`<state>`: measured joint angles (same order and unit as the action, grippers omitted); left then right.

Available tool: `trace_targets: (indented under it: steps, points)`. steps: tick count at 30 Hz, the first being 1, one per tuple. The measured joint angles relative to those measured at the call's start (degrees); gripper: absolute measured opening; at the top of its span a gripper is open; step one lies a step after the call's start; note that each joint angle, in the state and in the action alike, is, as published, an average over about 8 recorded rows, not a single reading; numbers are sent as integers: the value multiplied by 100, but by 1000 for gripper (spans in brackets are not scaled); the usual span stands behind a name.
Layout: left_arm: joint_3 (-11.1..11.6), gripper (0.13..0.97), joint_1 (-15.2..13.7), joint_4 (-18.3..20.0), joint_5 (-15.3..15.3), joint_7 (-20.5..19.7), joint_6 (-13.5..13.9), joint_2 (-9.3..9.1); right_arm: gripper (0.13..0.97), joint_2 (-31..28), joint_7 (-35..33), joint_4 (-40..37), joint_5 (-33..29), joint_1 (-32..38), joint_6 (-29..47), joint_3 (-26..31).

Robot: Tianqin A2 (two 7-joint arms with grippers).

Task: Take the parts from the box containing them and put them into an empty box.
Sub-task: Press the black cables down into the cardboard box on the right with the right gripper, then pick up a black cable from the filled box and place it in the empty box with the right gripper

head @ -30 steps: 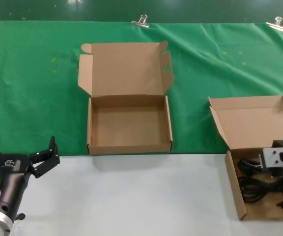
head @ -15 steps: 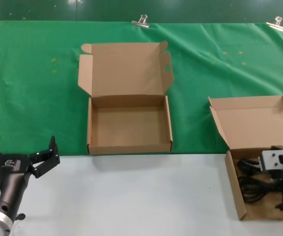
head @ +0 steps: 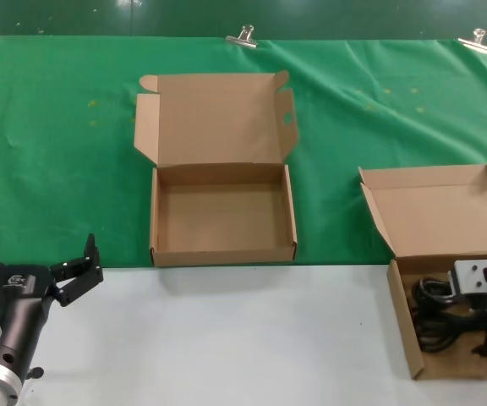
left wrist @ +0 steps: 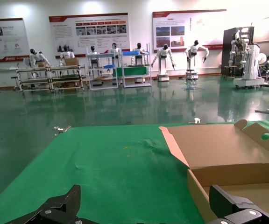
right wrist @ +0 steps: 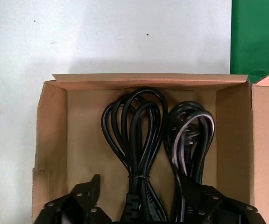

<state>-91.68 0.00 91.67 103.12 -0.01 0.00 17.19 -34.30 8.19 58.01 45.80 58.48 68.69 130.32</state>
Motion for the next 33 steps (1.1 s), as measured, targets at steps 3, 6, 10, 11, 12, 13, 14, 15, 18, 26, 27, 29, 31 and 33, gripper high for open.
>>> trace_targets:
  steps: [3,6,10,11,12,13,14,15,18,26,27,29,31,33]
  points:
    - [0,966,0,0,0,0,0,0,654,-12,3,39,-8,-22,35,-26]
    - [0,966,0,0,0,0,0,0,608,-28,8,85,-16,-43,68,-50]
    - [0,966,0,0,0,0,0,0,503,-54,18,158,-25,-68,117,-83]
    - [0,966,0,0,0,0,0,0,476,-64,23,181,-27,-75,132,-91]
    - [0,966,0,0,0,0,0,0,450,-74,27,205,-28,-82,146,-100]
    - [0,966,0,0,0,0,0,0,424,-86,33,231,-29,-90,162,-109]
    - [0,966,0,0,0,0,0,0,397,-98,39,257,-30,-99,178,-119]
    - [0,966,0,0,0,0,0,0,397,-111,46,284,-31,-108,193,-128]
    - [0,966,0,0,0,0,0,0,342,-156,68,369,-33,-137,241,-157]
    - [0,966,0,0,0,0,0,0,251,-271,135,603,-35,-248,342,-236]
    - [0,966,0,0,0,0,0,0,251,-282,142,630,-34,-263,351,-246]
    - [0,966,0,0,0,0,0,0,240,-306,154,691,-31,-291,371,-265]
    - [0,966,0,0,0,0,0,0,230,-333,169,766,-23,-313,397,-289]
    - [0,966,0,0,0,0,0,0,220,-368,191,869,-7,-332,435,-319]
